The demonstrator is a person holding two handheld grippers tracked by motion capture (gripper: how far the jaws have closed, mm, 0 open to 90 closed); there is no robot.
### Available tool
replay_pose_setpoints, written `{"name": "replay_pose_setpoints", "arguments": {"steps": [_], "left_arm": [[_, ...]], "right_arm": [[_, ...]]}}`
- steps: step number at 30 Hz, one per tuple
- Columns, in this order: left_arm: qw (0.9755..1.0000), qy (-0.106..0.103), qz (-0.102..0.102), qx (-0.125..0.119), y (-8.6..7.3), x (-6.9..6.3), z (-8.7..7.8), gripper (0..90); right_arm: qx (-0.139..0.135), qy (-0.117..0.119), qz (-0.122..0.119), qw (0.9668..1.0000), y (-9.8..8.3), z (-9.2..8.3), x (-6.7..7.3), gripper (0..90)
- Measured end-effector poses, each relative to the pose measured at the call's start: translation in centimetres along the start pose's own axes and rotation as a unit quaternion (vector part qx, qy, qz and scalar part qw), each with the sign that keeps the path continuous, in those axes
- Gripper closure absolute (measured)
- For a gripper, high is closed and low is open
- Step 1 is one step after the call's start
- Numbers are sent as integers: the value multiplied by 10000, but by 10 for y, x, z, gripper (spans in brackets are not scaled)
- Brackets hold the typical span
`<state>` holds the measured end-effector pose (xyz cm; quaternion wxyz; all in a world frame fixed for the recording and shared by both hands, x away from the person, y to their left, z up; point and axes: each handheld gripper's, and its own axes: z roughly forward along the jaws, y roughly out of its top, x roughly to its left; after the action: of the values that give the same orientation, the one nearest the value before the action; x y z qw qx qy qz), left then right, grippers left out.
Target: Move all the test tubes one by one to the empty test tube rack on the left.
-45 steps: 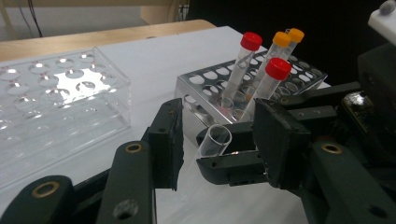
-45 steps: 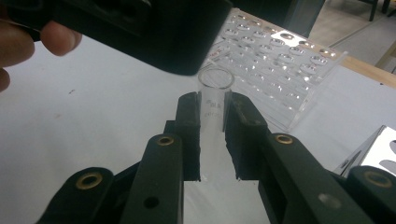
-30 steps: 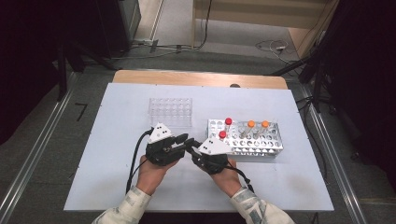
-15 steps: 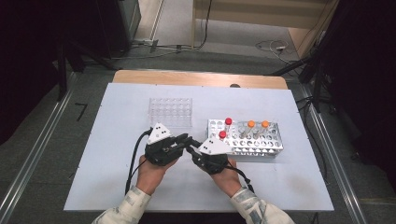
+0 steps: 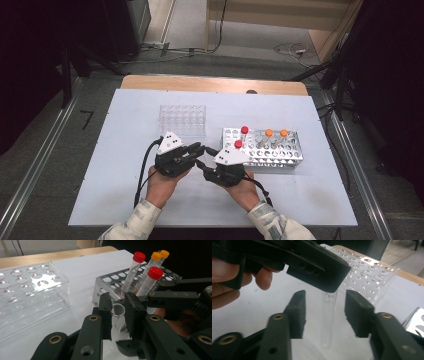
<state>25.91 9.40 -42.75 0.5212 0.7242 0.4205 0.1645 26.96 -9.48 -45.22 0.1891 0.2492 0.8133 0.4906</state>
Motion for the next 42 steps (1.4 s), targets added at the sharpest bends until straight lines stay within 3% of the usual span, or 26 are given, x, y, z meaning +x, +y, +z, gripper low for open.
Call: {"name": "replay_pose_setpoints", "arguments": {"steps": [3, 8, 12, 18, 23, 35, 42], "left_arm": [[10000, 17, -37, -7, 0, 2, 0, 772], [9999, 42, -145, -13, 1, 9, 2, 772], [9995, 21, -320, -44, 3, 15, 4, 772], [9984, 64, -556, -105, 11, 27, 7, 773], [9982, 137, -550, -168, 25, 32, 8, 773], [9986, 415, -256, -223, 65, 37, 21, 772], [9982, 514, -203, -229, 77, 43, 30, 772]], "right_arm": [[66, 104, 146, 9998, 0, -5, -2, 367], [118, 267, 282, 9992, -2, -17, -4, 317], [167, 305, 227, 9991, -6, -28, -3, 311], [320, 269, 179, 9990, -22, -62, -10, 311], [335, 61, 241, 9991, -32, -83, -21, 307], [187, -389, 565, 9975, -47, -115, -50, 309], [135, -486, 644, 9966, -49, -121, -56, 310]]}}
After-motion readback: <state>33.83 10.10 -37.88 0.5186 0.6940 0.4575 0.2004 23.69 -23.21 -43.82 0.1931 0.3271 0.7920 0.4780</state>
